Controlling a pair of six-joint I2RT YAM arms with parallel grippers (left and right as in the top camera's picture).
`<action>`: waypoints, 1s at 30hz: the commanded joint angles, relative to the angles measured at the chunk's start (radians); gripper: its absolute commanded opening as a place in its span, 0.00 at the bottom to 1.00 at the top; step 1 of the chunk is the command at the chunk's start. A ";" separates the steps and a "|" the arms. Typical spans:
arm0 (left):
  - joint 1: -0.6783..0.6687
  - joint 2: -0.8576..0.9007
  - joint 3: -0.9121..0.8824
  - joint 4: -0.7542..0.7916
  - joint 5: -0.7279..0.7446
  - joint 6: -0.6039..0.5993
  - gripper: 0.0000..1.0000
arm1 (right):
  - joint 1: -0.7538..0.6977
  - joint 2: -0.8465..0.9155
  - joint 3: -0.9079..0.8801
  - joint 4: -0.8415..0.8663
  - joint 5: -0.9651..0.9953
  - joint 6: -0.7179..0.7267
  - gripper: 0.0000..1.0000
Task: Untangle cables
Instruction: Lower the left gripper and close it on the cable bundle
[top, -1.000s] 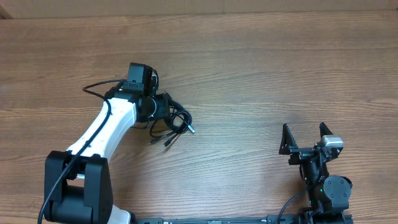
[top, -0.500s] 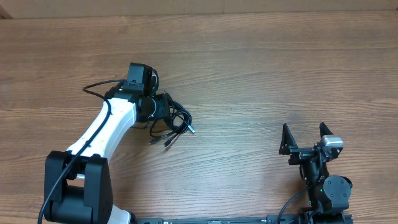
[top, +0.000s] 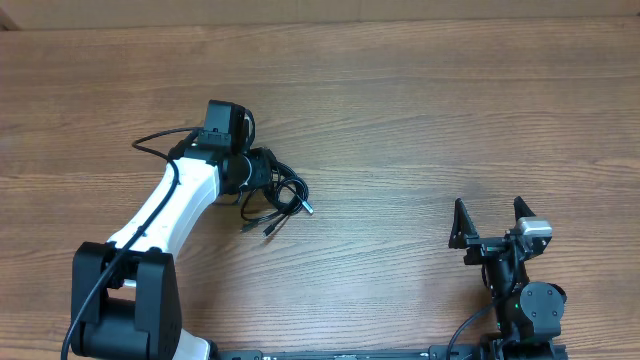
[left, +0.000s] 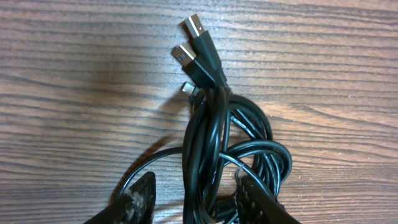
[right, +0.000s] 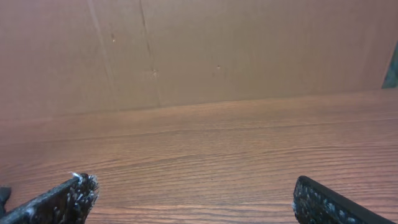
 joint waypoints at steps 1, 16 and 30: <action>-0.008 0.027 -0.018 0.000 -0.007 -0.018 0.40 | -0.004 -0.008 -0.010 0.005 -0.001 -0.003 1.00; -0.008 0.046 -0.018 0.042 -0.007 -0.025 0.11 | -0.004 -0.008 -0.010 0.005 -0.001 -0.003 1.00; -0.007 0.045 -0.018 0.023 -0.007 -0.024 0.19 | -0.004 -0.008 -0.010 0.005 -0.001 -0.003 1.00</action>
